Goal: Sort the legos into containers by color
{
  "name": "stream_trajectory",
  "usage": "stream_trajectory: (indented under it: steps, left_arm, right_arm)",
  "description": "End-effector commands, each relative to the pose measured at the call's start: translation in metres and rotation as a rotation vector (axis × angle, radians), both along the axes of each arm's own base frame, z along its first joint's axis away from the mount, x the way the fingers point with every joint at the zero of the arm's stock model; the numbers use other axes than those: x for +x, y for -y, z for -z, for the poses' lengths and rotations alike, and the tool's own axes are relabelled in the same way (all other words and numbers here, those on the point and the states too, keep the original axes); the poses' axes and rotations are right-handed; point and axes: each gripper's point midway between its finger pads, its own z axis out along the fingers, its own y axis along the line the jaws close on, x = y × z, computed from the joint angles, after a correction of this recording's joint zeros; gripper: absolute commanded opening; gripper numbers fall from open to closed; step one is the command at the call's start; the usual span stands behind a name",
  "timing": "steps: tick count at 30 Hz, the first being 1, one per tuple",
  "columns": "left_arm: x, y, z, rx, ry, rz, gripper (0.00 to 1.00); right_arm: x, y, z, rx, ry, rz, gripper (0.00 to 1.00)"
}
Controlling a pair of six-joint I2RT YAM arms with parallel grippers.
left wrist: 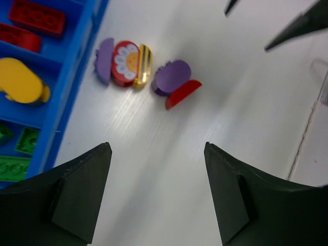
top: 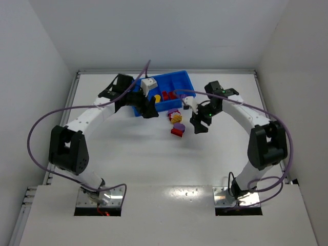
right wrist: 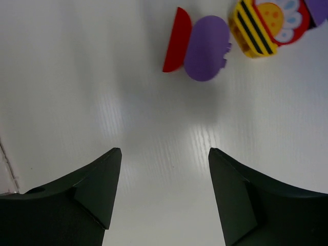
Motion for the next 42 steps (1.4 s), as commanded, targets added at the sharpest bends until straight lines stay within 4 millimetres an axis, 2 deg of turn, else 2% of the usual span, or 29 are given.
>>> stream_trajectory:
  steps: [1,3,7,9,12,13,14,15,16,18,21,23,24,26,27,29,32,36,42]
  left_arm:
    - [0.024,-0.001,-0.060,-0.134,0.143,-0.092,0.79]
    - [0.031,-0.015,-0.059,-0.145,0.100,-0.155,0.79]
    - [0.031,-0.041,-0.057,-0.153,0.081,-0.221,0.79]
    - [0.030,-0.046,-0.053,-0.145,0.077,-0.239,0.79]
    - [0.032,-0.058,-0.047,-0.138,0.058,-0.268,0.79]
    - [0.035,-0.063,-0.047,-0.137,0.059,-0.281,0.79]
    - [0.034,-0.068,-0.046,-0.136,0.059,-0.294,0.79]
    - [0.034,-0.068,-0.046,-0.136,0.059,-0.294,0.79]
    - [0.036,-0.073,-0.046,-0.136,0.060,-0.307,0.79]
    - [0.037,-0.079,-0.044,-0.128,0.053,-0.326,0.79]
    - [0.041,-0.089,-0.039,-0.118,0.048,-0.359,0.79]
    - [0.038,-0.094,-0.034,-0.115,0.037,-0.372,0.79]
    - [0.040,-0.099,-0.034,-0.114,0.038,-0.383,0.79]
    - [0.037,-0.100,-0.033,-0.109,0.038,-0.391,0.79]
    - [0.037,-0.104,-0.028,-0.105,0.027,-0.400,0.79]
    - [0.035,-0.105,-0.027,-0.100,0.029,-0.408,0.79]
    - [0.032,-0.105,-0.019,-0.095,0.009,-0.409,0.79]
    - [0.031,-0.107,-0.017,-0.087,0.002,-0.416,0.79]
    - [0.029,-0.107,-0.013,-0.084,-0.007,-0.417,0.79]
  right_arm:
    - [-0.013,-0.015,-0.008,0.004,0.144,-0.187,0.69]
    - [-0.003,-0.016,-0.001,-0.046,0.252,-0.294,0.69]
    - [0.017,-0.005,0.014,-0.164,0.385,-0.521,0.69]
    - [0.031,-0.008,0.014,-0.187,0.494,-0.634,0.69]
    - [0.051,-0.021,0.017,-0.178,0.614,-0.775,0.69]
    - [0.062,-0.028,0.008,-0.169,0.661,-0.807,0.69]
    - [0.061,-0.034,0.009,-0.141,0.656,-0.842,0.69]
    - [0.063,-0.037,0.018,-0.132,0.651,-0.907,0.69]
    - [0.071,-0.042,0.011,-0.125,0.673,-0.935,0.69]
    - [0.067,-0.048,0.023,-0.090,0.675,-1.031,0.69]
    - [0.068,-0.063,0.022,-0.045,0.753,-1.111,0.69]
    - [0.065,-0.069,0.029,0.003,0.745,-1.133,0.69]
    - [0.057,-0.071,0.033,0.017,0.709,-1.156,0.69]
    - [0.055,-0.076,0.030,0.054,0.713,-1.200,0.69]
    - [0.046,-0.075,0.037,0.085,0.664,-1.216,0.69]
    - [0.043,-0.077,0.034,0.105,0.666,-1.247,0.69]
    - [0.030,-0.079,0.042,0.146,0.590,-1.267,0.72]
    - [0.012,-0.077,0.038,0.190,0.434,-1.271,0.74]
    - [0.004,-0.073,0.047,0.195,0.375,-1.247,0.74]
